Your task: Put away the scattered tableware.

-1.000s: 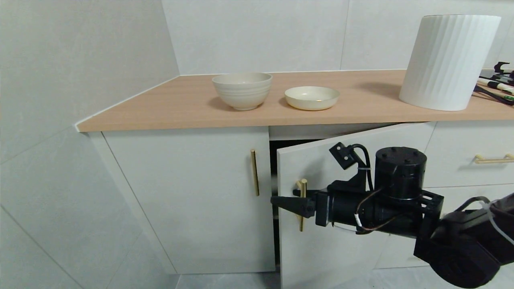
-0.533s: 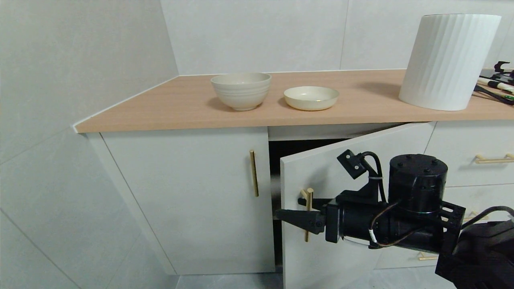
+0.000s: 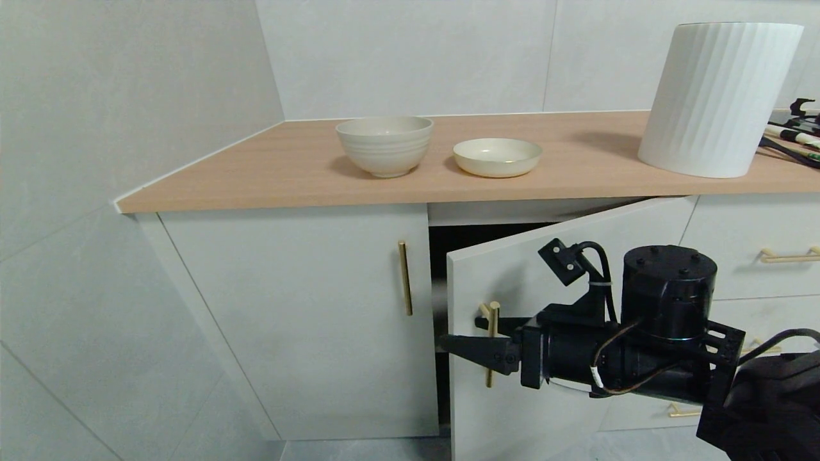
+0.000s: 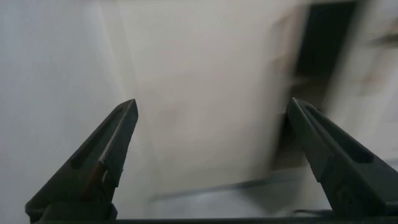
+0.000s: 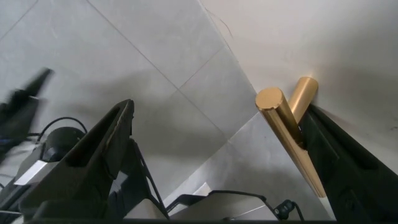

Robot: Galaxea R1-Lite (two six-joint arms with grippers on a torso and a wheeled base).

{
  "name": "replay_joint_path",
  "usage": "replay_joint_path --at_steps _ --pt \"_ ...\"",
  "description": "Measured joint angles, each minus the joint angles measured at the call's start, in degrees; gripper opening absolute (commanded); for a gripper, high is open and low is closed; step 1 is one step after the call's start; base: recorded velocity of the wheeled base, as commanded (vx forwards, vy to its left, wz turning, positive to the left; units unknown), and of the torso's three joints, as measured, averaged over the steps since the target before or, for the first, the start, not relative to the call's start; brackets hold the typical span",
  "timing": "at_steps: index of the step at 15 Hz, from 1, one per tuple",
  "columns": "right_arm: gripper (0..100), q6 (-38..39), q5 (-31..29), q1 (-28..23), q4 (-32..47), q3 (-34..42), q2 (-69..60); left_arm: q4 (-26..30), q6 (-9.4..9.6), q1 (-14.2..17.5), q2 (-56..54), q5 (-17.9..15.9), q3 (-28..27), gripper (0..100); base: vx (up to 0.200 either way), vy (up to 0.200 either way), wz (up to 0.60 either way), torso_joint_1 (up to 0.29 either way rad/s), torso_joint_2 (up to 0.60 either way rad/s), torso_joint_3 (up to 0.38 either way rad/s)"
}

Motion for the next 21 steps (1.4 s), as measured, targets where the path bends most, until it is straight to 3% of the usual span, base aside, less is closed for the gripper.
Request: replay_joint_path --at_steps 6,9,13,16,18,21 --pt "100 0.24 0.1 0.0 -0.18 -0.22 0.3 0.9 -1.85 -2.69 23.15 -16.69 -16.04 100 0.0 0.0 0.0 0.0 0.0 0.0" --pt "100 0.28 0.1 0.05 -0.2 -0.28 0.33 -4.58 -1.88 -3.58 38.6 -23.61 -20.09 100 0.0 0.0 0.0 0.0 0.0 0.0" --pt "100 0.28 0.05 0.06 -0.2 -0.33 0.35 -22.3 -3.19 -6.34 61.11 -26.42 -21.8 100 0.0 0.0 0.0 0.0 0.0 0.0" --pt "100 0.28 0.05 0.09 -0.22 -0.33 0.3 -33.71 -9.14 -12.57 75.5 -27.04 -21.77 100 0.0 0.0 0.0 0.0 0.0 0.0" --pt "100 0.33 0.02 0.09 -0.2 -0.41 0.3 -36.19 -11.3 -16.79 82.03 -27.15 -21.18 100 0.0 0.0 0.0 0.0 0.0 0.0" --pt "100 0.3 0.0 0.13 -0.22 -0.41 0.37 -37.4 -11.79 -19.54 87.58 -27.1 -20.68 100 0.0 0.0 0.0 0.0 0.0 0.0"
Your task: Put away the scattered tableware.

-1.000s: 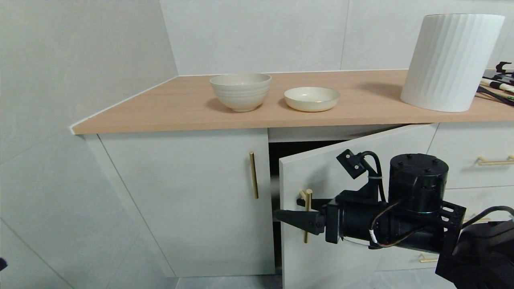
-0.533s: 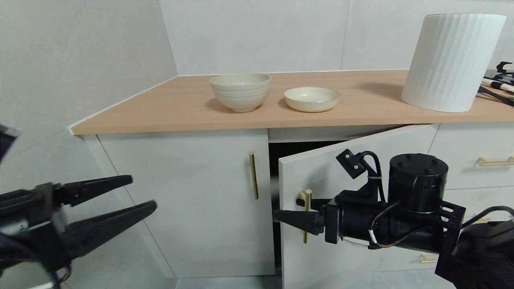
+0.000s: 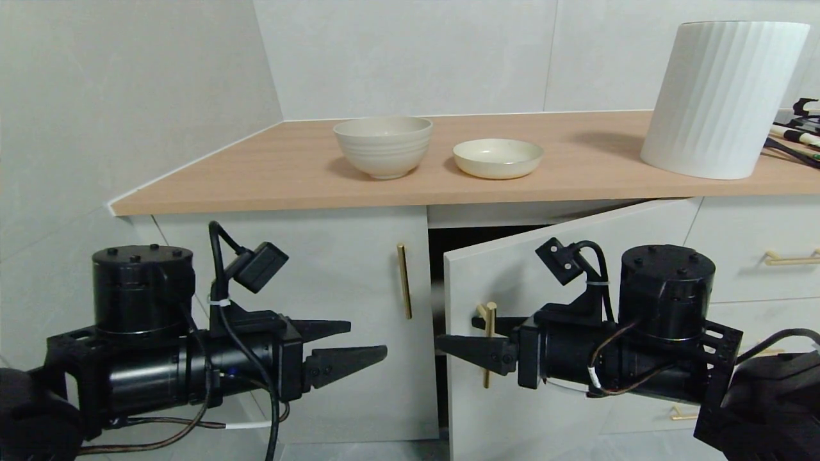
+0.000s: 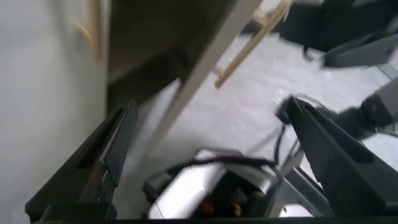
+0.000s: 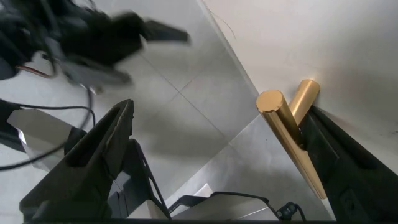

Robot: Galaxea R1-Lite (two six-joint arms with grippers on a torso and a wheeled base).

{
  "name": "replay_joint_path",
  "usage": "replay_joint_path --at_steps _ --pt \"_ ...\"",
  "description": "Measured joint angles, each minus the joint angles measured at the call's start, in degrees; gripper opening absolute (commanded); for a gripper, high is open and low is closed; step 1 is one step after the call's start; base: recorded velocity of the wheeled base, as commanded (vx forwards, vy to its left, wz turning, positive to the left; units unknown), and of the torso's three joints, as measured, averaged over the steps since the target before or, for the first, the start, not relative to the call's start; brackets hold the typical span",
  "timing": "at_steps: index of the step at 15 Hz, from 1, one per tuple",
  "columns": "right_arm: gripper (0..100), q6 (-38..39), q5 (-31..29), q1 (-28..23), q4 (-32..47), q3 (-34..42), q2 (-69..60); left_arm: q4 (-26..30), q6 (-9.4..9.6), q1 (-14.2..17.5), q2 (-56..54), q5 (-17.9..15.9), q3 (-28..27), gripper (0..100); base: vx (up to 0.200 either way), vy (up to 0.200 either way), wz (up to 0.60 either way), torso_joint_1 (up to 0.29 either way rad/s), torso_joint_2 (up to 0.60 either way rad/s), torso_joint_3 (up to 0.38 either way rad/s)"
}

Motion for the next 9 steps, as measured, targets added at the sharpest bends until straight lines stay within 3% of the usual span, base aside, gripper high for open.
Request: replay_joint_path --at_steps 2,3,9 --pt "100 0.02 -0.01 0.02 0.0 0.05 0.0 -0.02 0.0 -0.49 1.46 0.01 0.15 100 0.0 0.0 0.0 0.0 0.0 0.0" --pt "100 0.05 -0.01 0.02 -0.02 0.05 0.02 -0.02 0.02 -0.6 1.9 0.01 0.22 0 0.0 0.0 0.0 0.0 0.0 0.0" --pt "100 -0.27 -0.06 0.15 -0.09 0.09 0.32 -3.06 0.35 -2.8 3.57 -0.05 -0.33 0 0.0 0.0 0.0 0.0 0.0 0.0"
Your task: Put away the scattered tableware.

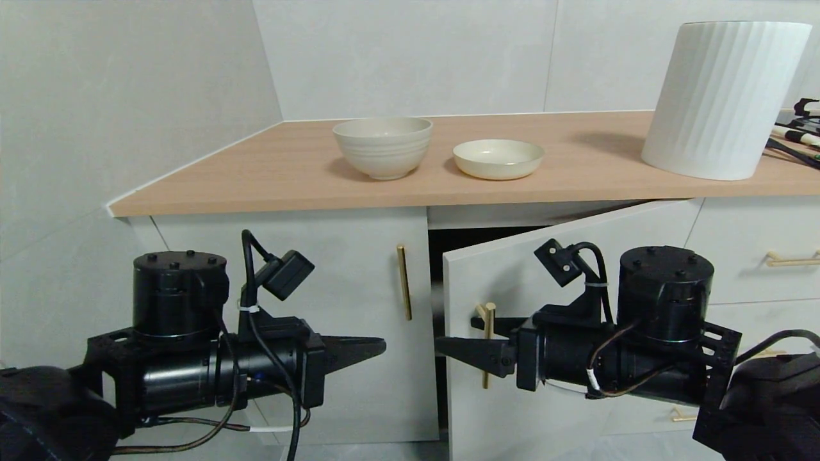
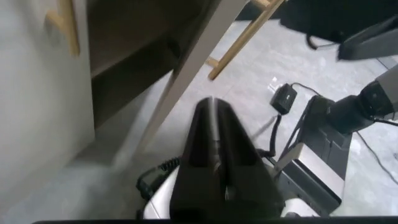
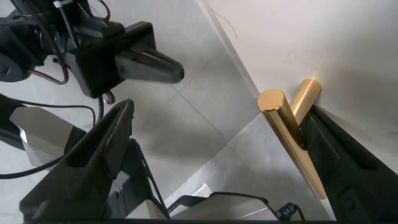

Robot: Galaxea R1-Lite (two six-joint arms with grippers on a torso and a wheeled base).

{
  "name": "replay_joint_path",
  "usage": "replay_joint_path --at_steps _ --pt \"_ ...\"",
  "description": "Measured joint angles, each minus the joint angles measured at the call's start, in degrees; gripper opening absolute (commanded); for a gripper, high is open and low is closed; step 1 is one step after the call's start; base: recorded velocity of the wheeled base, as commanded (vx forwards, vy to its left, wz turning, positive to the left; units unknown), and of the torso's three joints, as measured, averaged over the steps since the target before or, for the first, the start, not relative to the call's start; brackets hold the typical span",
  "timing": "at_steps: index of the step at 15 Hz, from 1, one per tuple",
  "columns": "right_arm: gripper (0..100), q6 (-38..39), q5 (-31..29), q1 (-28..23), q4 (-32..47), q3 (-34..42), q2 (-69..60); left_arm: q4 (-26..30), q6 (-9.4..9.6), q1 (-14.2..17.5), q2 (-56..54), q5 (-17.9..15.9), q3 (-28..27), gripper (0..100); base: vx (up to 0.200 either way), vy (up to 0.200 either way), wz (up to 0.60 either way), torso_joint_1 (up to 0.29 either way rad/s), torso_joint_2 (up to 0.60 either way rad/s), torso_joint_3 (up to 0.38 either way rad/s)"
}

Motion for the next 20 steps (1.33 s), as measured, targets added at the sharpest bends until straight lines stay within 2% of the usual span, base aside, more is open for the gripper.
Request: replay_joint_path --at_steps 2,5,7,8,11,12,13,14,20 --pt "100 -0.01 -0.05 0.09 0.01 0.02 -0.07 -5.01 0.2 -1.27 1.72 0.41 -0.13 0 0.0 0.0 0.0 0.0 0.0 0.0" --pt "100 -0.01 -0.02 0.22 0.01 0.13 -0.05 -13.4 0.68 -4.78 8.34 6.0 -1.62 0 0.0 0.0 0.0 0.0 0.0 0.0" --pt "100 -0.01 -0.02 0.22 -0.02 0.24 -0.05 -16.63 0.41 -5.81 13.15 7.41 -3.55 0 0.0 0.0 0.0 0.0 0.0 0.0" --pt "100 -0.04 -0.02 0.24 -0.02 0.24 -0.02 -20.29 0.27 -6.31 15.36 7.74 -4.24 0 0.0 0.0 0.0 0.0 0.0 0.0" --pt "100 -0.17 0.06 0.27 -0.02 0.32 0.01 -36.22 -1.97 -8.44 22.77 12.31 -5.38 0 0.0 0.0 0.0 0.0 0.0 0.0" --pt "100 -0.22 0.09 0.27 0.0 0.33 0.0 -41.2 -4.07 -8.91 25.17 13.56 -5.92 0 0.0 0.0 0.0 0.0 0.0 0.0" --pt "100 -0.22 0.09 0.27 -0.02 0.33 0.0 -42.68 -5.42 -9.37 26.99 14.18 -6.45 0 0.0 0.0 0.0 0.0 0.0 0.0" --pt "100 -0.26 0.09 0.27 0.0 0.35 0.0 -42.96 -5.64 -9.81 28.12 14.37 -6.8 0 0.0 0.0 0.0 0.0 0.0 0.0" --pt "100 -1.21 0.05 -0.28 0.06 0.79 -0.24 -43.61 -5.69 -11.58 30.94 14.68 -7.14 0 0.0 0.0 0.0 0.0 0.0 0.0"
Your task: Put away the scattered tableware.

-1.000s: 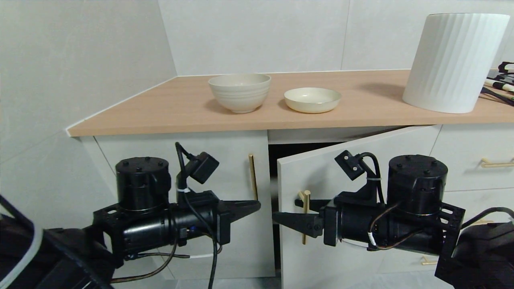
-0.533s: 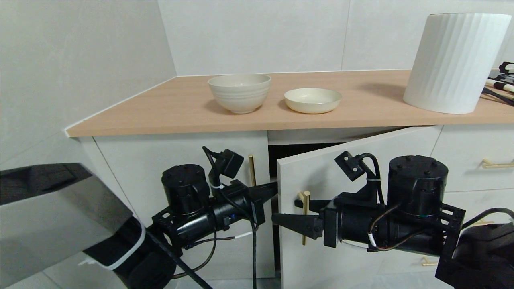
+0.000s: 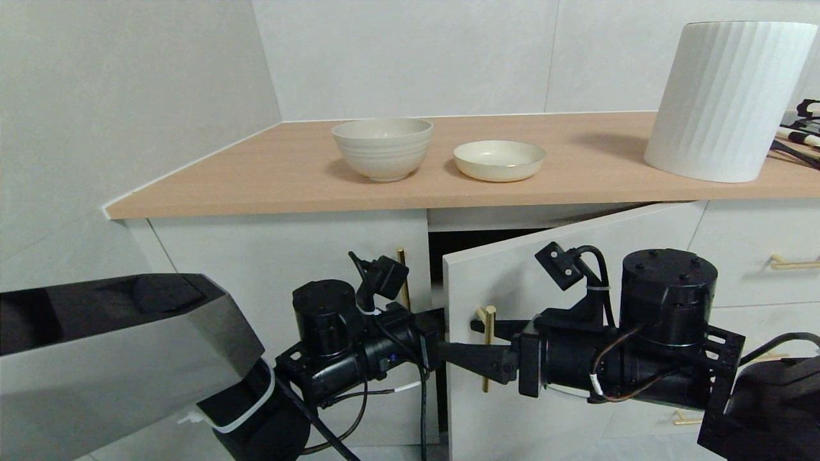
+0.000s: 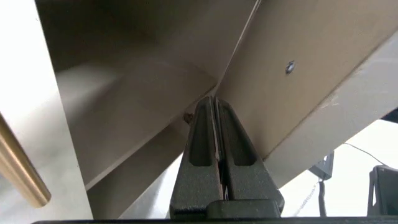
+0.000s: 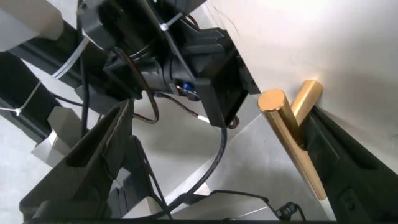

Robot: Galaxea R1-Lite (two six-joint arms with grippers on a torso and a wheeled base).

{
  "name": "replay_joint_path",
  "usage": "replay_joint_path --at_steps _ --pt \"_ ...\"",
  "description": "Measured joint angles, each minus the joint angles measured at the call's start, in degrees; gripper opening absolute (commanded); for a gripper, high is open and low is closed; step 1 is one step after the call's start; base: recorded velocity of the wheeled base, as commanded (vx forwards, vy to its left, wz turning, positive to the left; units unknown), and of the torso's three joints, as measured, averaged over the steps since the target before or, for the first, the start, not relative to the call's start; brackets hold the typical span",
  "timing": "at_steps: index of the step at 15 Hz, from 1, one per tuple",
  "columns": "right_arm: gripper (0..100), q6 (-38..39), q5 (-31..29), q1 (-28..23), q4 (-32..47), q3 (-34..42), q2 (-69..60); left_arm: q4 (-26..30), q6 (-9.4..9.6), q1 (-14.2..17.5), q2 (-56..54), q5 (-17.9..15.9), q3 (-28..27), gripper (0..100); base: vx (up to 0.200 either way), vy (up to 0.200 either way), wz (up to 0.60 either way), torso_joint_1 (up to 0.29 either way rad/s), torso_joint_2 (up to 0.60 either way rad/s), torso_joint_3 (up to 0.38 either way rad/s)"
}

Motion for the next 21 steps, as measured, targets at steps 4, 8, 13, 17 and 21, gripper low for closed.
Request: replay_joint_path --at_steps 4,8,13,17,21 --pt "100 -5.36 -1.67 -1.95 -0.2 0.74 0.09 -1.18 -0.06 -0.39 0.62 0.0 -0.11 0 0.0 0.0 0.0 0.0 0.0 0.0" --pt "100 -8.05 -2.22 -4.49 0.06 1.33 -0.38 -1.24 -0.06 -0.55 0.77 0.02 -0.13 0 0.0 0.0 0.0 0.0 0.0 0.0" --pt "100 -10.84 -2.57 -7.83 0.71 2.95 -1.4 -0.41 -0.28 -0.88 0.16 0.21 0.09 0 0.0 0.0 0.0 0.0 0.0 0.0" --pt "100 -11.25 -3.61 -9.7 10.79 5.86 -9.84 3.61 -0.9 -1.11 -2.35 -0.59 0.06 0 0.0 0.0 0.0 0.0 0.0 0.0" --pt "100 -15.06 -18.36 -9.62 27.49 6.97 -22.35 4.82 -4.74 -0.8 -4.74 -0.52 -0.27 0 0.0 0.0 0.0 0.0 0.0 0.0"
